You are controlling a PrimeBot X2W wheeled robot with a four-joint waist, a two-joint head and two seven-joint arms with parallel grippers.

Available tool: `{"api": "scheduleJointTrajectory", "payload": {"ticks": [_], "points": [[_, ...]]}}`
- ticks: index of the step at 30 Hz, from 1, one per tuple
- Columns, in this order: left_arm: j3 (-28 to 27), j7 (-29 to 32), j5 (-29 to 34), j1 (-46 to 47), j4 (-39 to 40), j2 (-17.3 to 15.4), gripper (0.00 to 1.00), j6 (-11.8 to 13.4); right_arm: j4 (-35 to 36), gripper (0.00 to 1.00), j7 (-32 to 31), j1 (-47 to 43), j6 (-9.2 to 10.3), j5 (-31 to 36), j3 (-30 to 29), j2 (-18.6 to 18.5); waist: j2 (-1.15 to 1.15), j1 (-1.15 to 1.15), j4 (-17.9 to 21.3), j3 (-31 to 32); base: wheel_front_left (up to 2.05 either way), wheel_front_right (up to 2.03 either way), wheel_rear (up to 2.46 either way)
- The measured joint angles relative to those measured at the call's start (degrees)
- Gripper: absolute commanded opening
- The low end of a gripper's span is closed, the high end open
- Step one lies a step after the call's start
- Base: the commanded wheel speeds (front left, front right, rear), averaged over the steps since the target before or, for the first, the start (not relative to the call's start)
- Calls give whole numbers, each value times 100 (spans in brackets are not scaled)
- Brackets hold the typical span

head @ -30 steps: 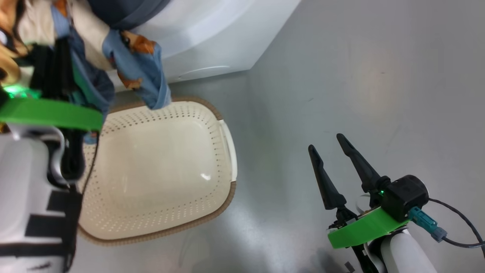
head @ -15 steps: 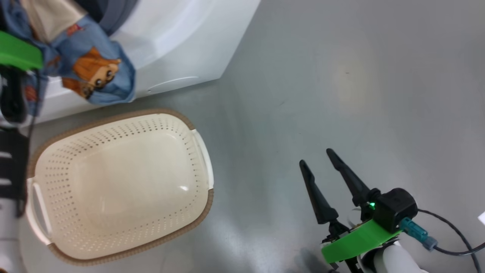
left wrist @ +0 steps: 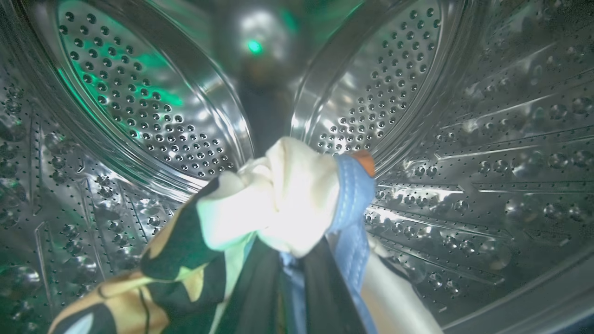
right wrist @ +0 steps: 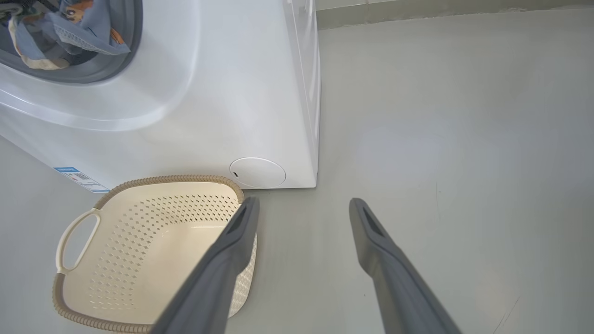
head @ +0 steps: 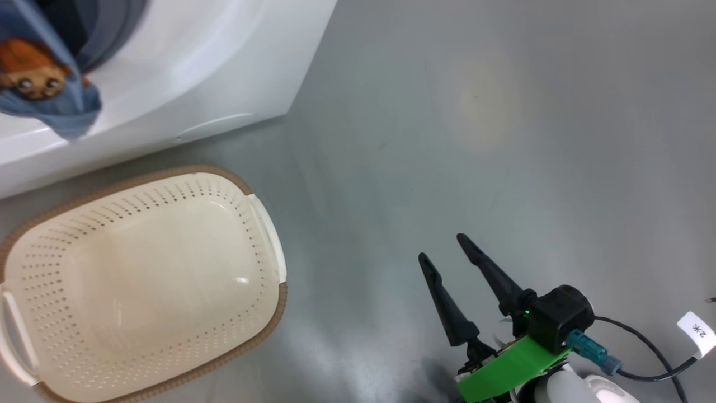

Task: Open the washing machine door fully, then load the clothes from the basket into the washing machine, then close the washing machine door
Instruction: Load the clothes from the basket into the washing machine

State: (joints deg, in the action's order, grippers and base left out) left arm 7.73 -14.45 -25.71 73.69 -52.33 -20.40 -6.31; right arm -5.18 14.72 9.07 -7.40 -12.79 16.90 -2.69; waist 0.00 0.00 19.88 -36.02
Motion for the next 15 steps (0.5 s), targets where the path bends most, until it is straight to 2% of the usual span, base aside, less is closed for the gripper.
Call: {"api": "scheduleJointTrajectory", "payload": {"ticks": [8, 15], "points": [[98, -19, 155, 702, -512, -151, 0, 1, 10, 100, 0, -77, 0, 0, 111, 3, 0, 0, 124, -235, 0, 0, 0], [55, -20, 354, 1181, -467, -333, 0, 112, 62, 100, 1, -75, 0, -51, 186, 7, 0, 0, 228, -460, 0, 0, 0]]}}
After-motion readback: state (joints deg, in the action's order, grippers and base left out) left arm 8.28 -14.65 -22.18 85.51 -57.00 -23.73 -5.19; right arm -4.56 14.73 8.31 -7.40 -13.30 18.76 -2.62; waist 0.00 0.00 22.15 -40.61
